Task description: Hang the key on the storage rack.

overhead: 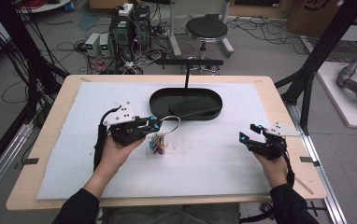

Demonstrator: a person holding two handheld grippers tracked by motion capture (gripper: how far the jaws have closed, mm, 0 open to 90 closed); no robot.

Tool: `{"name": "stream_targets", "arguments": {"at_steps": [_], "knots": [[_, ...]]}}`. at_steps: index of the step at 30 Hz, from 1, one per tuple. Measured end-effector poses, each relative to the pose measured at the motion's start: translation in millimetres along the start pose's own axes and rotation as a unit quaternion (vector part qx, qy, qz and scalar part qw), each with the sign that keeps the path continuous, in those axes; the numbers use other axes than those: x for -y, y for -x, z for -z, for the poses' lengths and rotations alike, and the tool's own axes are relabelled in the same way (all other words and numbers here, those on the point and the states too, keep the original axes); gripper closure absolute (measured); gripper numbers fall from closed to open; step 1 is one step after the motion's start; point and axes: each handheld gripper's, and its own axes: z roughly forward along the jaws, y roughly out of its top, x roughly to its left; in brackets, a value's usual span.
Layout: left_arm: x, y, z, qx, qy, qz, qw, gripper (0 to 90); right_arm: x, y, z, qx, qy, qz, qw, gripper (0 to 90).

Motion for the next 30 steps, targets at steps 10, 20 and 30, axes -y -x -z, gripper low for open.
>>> {"name": "stream_targets", "arguments": {"at_steps": [10, 20, 30], "knots": [[-7.0, -1.8, 4.4, -0.007, 0.01, -0.003, 0.9999, 86.5, 0.1, 0.2, -0.8, 0.001, 0.0, 0.0, 1.0, 38.3], [-21.0, -7.2, 6.3, -0.021, 0.025, -0.009, 0.9994, 86.5, 0.0, 0.4, -2.5, 0.001, -0.001, 0.0, 1.0, 38.3], [-38.4, -20.0, 9.0, -0.052, 0.029, -0.019, 0.9981, 86.6, -0.1, 0.6, -4.0, -0.001, -0.002, 0.002, 1.0, 38.3]]}}
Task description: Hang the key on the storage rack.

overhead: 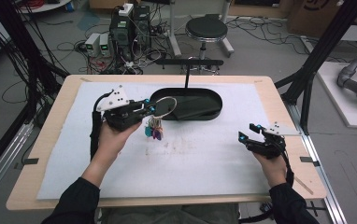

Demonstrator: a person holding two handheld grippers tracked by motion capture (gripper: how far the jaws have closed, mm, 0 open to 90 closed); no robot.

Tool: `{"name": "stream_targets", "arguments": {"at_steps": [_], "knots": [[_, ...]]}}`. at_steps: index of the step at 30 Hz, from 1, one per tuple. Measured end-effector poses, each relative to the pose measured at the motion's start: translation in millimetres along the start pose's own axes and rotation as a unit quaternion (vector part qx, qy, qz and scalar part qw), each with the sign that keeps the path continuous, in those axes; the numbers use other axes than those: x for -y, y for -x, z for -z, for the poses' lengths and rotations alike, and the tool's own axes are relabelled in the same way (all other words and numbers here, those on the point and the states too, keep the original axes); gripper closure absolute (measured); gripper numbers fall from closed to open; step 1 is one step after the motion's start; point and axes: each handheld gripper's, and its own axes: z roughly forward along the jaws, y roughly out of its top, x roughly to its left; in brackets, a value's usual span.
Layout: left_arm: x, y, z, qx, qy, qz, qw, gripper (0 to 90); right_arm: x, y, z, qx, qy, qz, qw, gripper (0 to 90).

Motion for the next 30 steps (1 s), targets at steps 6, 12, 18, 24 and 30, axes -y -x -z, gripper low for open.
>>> {"name": "stream_targets", "arguments": {"at_steps": [6, 12, 18, 24, 30], "knots": [[-8.3, -10.5, 1.3, -0.017, 0.01, 0.002, 0.9998, 86.6, 0.0, -0.2, -0.5, 0.0, -0.001, -0.001, 1.0, 38.4], [-17.4, -17.4, -1.7, -0.026, 0.011, -0.002, 0.9996, 86.6, 0.0, -0.1, -0.5, 0.0, 0.0, -0.001, 1.0, 38.4], [-25.6, -23.0, -6.9, -0.032, 0.018, -0.004, 0.9993, 86.6, 0.0, 0.1, -0.5, 0.0, 0.0, -0.002, 1.0, 38.4], [-34.3, -31.8, -12.9, -0.038, 0.016, -0.003, 0.9991, 86.6, 0.0, 0.4, -0.5, 0.0, 0.001, -0.001, 1.0, 38.4], [-41.3, -39.1, -19.4, -0.047, 0.014, -0.004, 0.9988, 86.6, -0.1, 0.9, -0.2, 0.0, 0.004, -0.001, 1.0, 38.4]]}}
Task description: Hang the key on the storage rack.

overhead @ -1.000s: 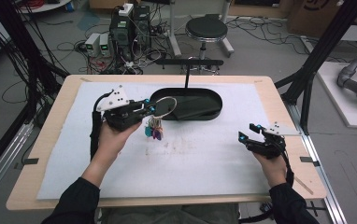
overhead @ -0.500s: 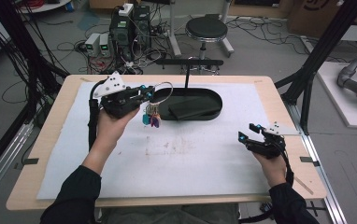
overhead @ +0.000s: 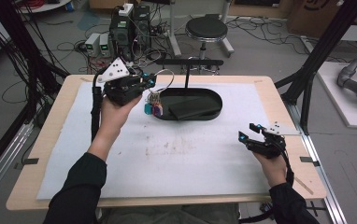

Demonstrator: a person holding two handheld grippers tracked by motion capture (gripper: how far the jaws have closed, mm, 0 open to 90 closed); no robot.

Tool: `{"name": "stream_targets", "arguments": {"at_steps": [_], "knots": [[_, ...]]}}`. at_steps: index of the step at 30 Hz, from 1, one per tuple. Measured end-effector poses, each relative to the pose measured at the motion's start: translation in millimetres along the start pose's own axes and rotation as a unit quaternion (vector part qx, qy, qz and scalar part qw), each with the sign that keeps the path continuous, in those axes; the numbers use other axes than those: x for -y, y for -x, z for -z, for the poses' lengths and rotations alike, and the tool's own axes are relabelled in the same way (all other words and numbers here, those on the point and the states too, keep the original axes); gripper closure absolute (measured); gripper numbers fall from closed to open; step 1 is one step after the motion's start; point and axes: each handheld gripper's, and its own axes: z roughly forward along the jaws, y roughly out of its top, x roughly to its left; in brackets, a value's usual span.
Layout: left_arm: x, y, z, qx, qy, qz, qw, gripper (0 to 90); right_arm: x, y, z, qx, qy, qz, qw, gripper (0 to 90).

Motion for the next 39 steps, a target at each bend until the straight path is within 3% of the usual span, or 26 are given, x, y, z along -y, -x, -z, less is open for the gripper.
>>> {"name": "stream_targets", "arguments": {"at_steps": [9, 17, 39], "knots": [[-3.7, -12.3, -9.1, -0.018, -0.002, 0.004, 0.9998, 86.6, 0.0, 0.3, -0.4, -0.002, 0.001, 0.001, 1.0, 38.4], [-2.3, -21.7, -22.9, -0.022, -0.012, 0.01, 0.9996, 86.6, 0.2, 0.1, -0.7, 0.0, -0.001, 0.001, 1.0, 38.5], [26.5, -47.1, -59.3, -0.059, -0.036, 0.056, 0.996, 86.7, 0.0, 0.1, 0.7, -0.001, 0.002, -0.002, 1.0, 38.5]]}}
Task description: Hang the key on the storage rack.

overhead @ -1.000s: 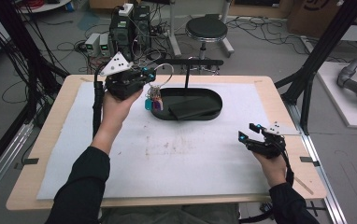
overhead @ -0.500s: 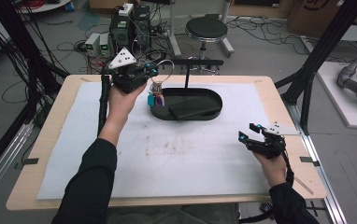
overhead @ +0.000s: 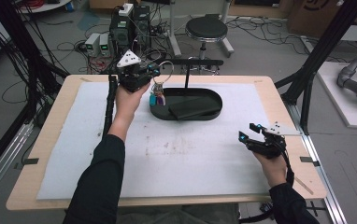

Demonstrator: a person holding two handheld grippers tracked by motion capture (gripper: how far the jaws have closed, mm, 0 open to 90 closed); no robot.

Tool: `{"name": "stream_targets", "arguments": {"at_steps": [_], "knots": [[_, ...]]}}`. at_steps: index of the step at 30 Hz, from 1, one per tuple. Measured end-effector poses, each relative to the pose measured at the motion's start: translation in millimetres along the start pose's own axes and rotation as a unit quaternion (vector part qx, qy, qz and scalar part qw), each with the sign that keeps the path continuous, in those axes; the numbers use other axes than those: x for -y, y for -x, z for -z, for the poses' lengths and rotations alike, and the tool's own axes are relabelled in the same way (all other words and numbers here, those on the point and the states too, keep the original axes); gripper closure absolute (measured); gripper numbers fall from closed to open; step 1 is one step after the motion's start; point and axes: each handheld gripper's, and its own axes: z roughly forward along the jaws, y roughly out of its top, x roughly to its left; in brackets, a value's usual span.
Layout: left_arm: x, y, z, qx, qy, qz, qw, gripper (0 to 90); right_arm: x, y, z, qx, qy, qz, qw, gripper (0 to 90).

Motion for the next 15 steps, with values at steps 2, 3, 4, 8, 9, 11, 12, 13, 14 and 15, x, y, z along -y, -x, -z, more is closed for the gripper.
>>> {"name": "stream_targets", "arguments": {"at_steps": [2, 3, 4, 8, 9, 11, 12, 13, 14, 15], "knots": [[2.4, -2.4, -2.4, -0.004, -0.002, 0.006, 1.0, 86.7, 0.0, -0.1, 0.3, 0.001, 0.001, 0.0, 1.0, 38.5], [3.4, -3.4, -3.2, -0.005, -0.005, 0.007, 1.0, 86.6, 0.0, 0.1, 0.4, 0.0, 0.001, 0.001, 1.0, 38.5], [4.5, -4.1, -4.1, -0.007, -0.007, 0.007, 0.9999, 86.7, 0.0, 0.1, 0.6, 0.0, 0.001, 0.001, 1.0, 38.5], [8.2, -5.7, -7.4, -0.007, -0.01, 0.013, 0.9998, 86.7, 0.1, 0.2, 0.8, -0.001, 0.001, -0.001, 1.0, 38.5], [8.8, -5.8, -8.3, -0.009, -0.011, 0.013, 0.9998, 86.7, 0.1, 0.2, 0.8, 0.0, 0.0, 0.0, 1.0, 38.5], [10.0, -6.2, -9.9, -0.011, -0.012, 0.012, 0.9998, 86.7, 0.1, 0.1, 0.9, -0.001, 0.001, 0.001, 1.0, 38.5], [10.6, -6.5, -10.5, -0.013, -0.014, 0.01, 0.9998, 86.6, 0.1, -0.1, 1.0, -0.001, 0.0, 0.001, 1.0, 38.5], [11.2, -6.5, -11.0, -0.015, -0.016, 0.008, 0.9997, 86.6, 0.1, -0.2, 1.2, 0.0, 0.0, 0.001, 1.0, 38.4], [12.3, -7.1, -12.0, -0.015, -0.017, 0.009, 0.9997, 86.7, 0.1, -0.3, 1.3, 0.0, 0.0, 0.0, 1.0, 38.5], [13.2, -7.6, -12.5, -0.017, -0.017, 0.01, 0.9997, 86.7, 0.2, -0.2, 1.4, 0.0, 0.0, 0.001, 1.0, 38.5]]}}
